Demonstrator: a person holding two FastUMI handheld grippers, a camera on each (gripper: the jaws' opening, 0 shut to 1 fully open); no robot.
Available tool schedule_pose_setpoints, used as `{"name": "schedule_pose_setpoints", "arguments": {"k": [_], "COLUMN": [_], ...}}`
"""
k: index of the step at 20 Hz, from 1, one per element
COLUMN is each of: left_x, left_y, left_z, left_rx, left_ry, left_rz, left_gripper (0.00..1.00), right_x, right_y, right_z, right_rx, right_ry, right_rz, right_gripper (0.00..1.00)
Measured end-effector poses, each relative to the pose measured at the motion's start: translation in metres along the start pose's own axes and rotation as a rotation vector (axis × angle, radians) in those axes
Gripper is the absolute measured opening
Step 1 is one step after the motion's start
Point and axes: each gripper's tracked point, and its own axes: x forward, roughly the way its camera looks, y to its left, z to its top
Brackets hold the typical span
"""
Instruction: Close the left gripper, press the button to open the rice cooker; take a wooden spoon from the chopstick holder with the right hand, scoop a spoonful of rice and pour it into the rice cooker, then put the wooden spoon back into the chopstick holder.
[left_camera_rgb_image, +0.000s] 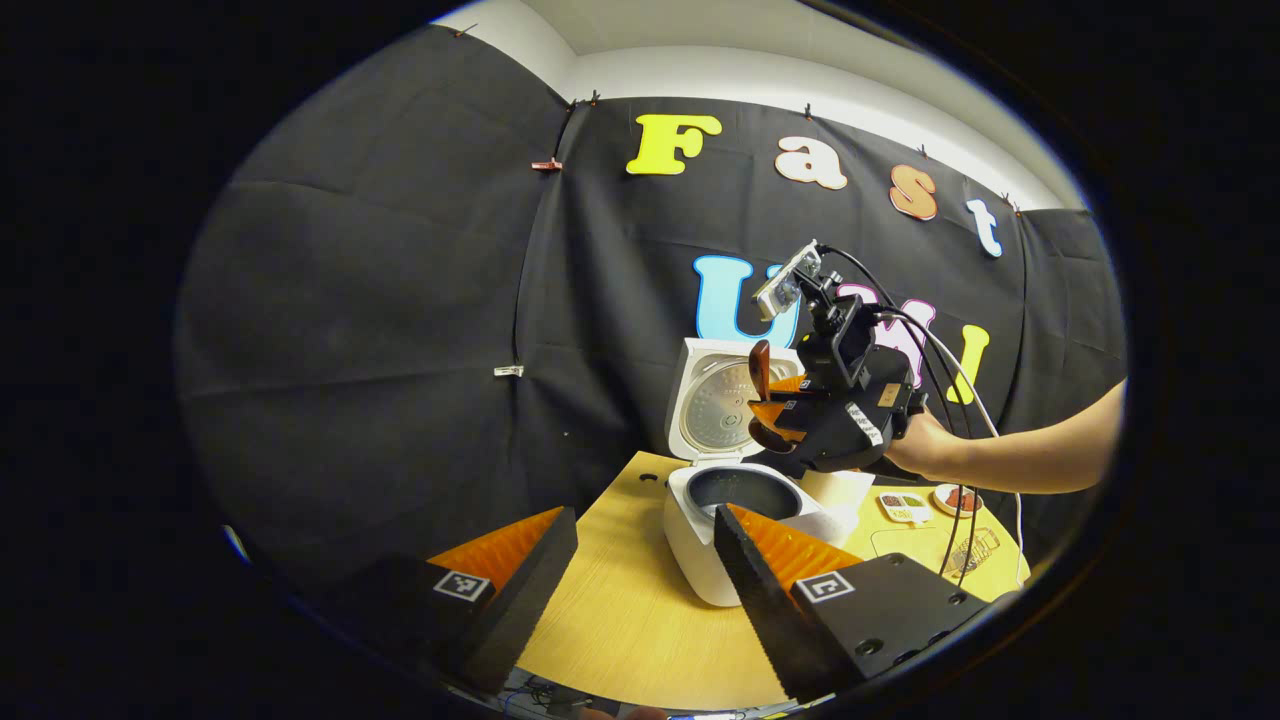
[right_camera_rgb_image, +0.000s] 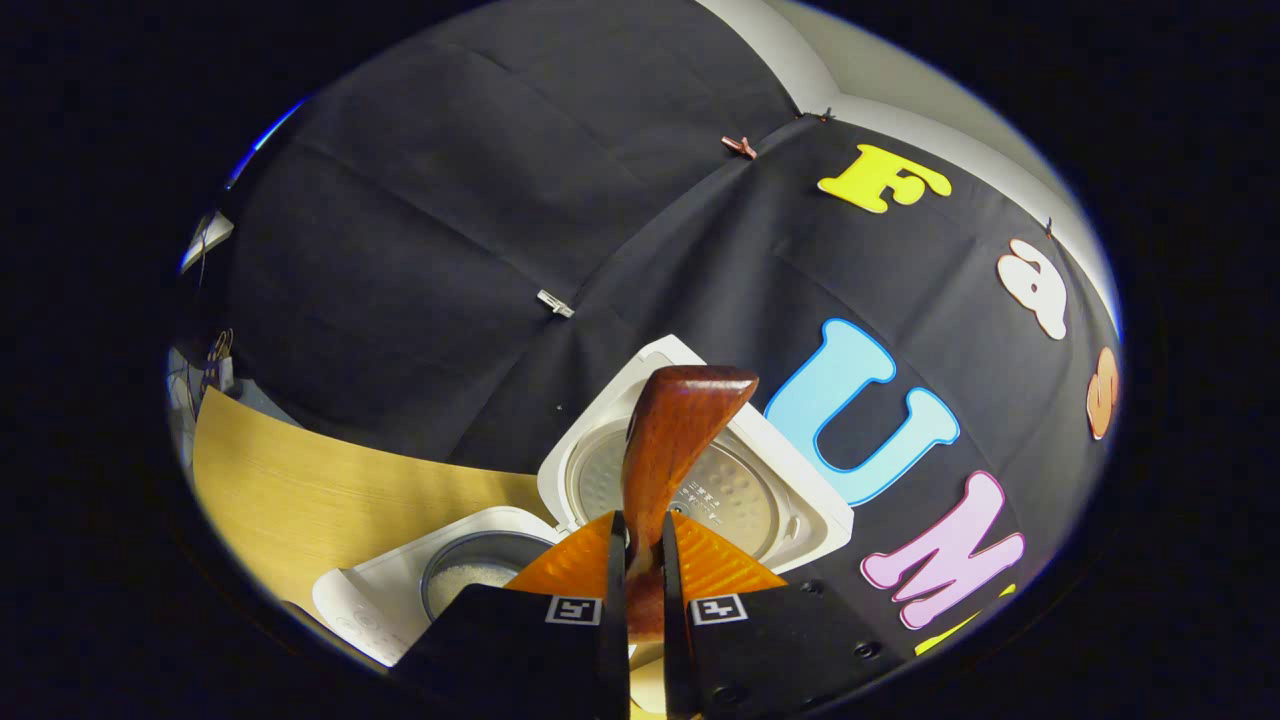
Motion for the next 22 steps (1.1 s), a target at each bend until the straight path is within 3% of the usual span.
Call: {"name": "schedule_pose_setpoints", "arguments": {"k": [2, 5, 11, 13, 15, 18, 19, 22], "left_x": [0.0, -0.001, -0.005, -0.008, -0.013, -0.02, -0.021, -0.026], "left_y": [-0.001, -0.002, -0.009, -0.01, -0.013, -0.019, -0.021, -0.032], "left_z": [0.0, -0.001, 0.0, 0.002, 0.004, 0.001, 0.002, 0.004], "left_rx": [0.0, 0.008, 0.019, 0.023, 0.03, 0.034, 0.033, 0.031], "left_ry": [-0.001, -0.005, -0.009, -0.014, -0.021, -0.019, -0.019, -0.021], "left_rz": [-0.004, -0.009, -0.024, -0.028, -0.032, -0.045, -0.052, -0.075], "left_gripper": [0.95, 0.95, 0.95, 0.95, 0.95, 0.95, 0.95, 0.97], "right_x": [0.001, 0.004, -0.008, -0.019, -0.04, -0.084, -0.102, -0.171], "right_y": [-0.005, -0.018, -0.052, -0.07, -0.098, -0.139, -0.152, -0.181], "right_z": [-0.001, -0.002, -0.019, -0.02, -0.025, -0.031, -0.032, -0.039], "right_rx": [0.048, 0.211, 0.735, 0.951, 1.09, 1.149, 1.159, 1.174], "right_ry": [0.01, 0.034, 0.074, 0.054, 0.018, -0.057, -0.083, -0.14], "right_rz": [-0.011, -0.027, -0.057, -0.076, -0.123, -0.203, -0.223, -0.27], "right_gripper": [0.18, 0.18, 0.18, 0.18, 0.18, 0.18, 0.13, 0.18]}}
